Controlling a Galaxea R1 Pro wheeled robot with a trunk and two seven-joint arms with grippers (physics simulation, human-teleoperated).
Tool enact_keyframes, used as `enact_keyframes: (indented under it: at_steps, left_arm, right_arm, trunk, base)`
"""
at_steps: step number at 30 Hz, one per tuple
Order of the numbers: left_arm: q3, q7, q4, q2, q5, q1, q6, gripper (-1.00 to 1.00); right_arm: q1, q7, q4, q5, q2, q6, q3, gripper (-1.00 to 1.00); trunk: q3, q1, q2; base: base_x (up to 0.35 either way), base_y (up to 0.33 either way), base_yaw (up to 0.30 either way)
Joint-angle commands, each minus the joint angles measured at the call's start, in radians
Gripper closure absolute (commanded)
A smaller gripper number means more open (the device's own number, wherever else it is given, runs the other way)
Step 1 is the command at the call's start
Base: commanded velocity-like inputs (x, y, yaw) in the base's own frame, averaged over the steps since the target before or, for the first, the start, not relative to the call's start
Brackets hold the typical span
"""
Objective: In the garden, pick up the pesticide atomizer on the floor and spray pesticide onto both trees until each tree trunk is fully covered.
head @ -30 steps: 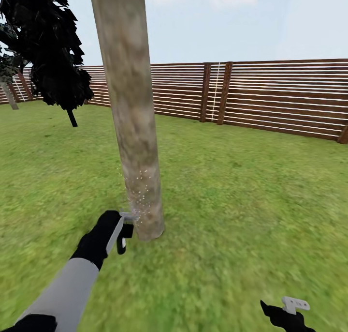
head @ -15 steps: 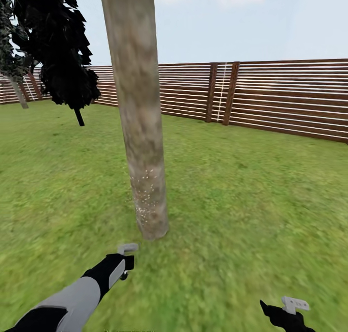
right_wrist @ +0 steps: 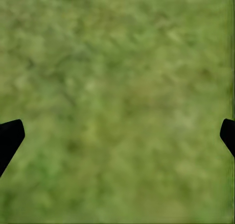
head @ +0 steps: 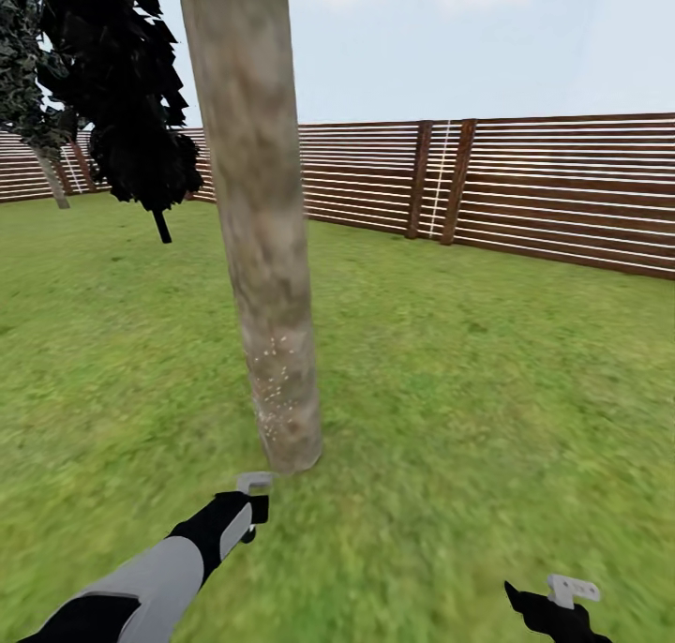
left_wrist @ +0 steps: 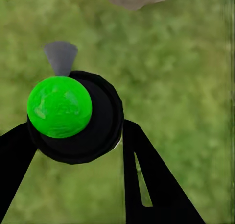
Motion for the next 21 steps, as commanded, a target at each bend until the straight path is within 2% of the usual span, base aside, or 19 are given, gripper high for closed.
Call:
enact_keyframes:
  at_steps: [1, 4, 18, 21]
  left_arm:
    - [0.000, 0.000, 0.000, -0.004, -0.001, 0.000, 0.000, 1.00]
    - [0.000, 0.000, 0.000, -0.012, -0.002, 0.000, 0.000, 1.00]
    - [0.001, -0.001, -0.003, -0.007, -0.001, -0.001, 0.002, 1.00]
    - [0.000, -0.001, -0.005, -0.005, -0.003, 0.000, 0.003, 1.00]
  right_arm:
    - [0.000, 0.000, 0.000, 0.000, 0.000, 0.000, 0.000, -1.00]
    - [0.000, 0.000, 0.000, 0.000, 0.000, 0.000, 0.000, -1.00]
    - [0.000, 0.000, 0.000, 0.001, 0.001, 0.000, 0.000, -1.00]
    - [0.000, 0.000, 0.000, 0.000, 0.001, 0.000, 0.000, -1.00]
  trunk:
    - [0.000, 0.000, 0.000]
    - [0.000, 0.000, 0.000]
    - [0.000, 0.000, 0.000]
    - [0.000, 0.000, 0.000]
  base:
    - [0.030, -0.272, 0.000]
    - [0.007, -0.275, 0.107]
    - [0.000, -0.276, 0.273]
    - [0.000, -0.276, 0.161]
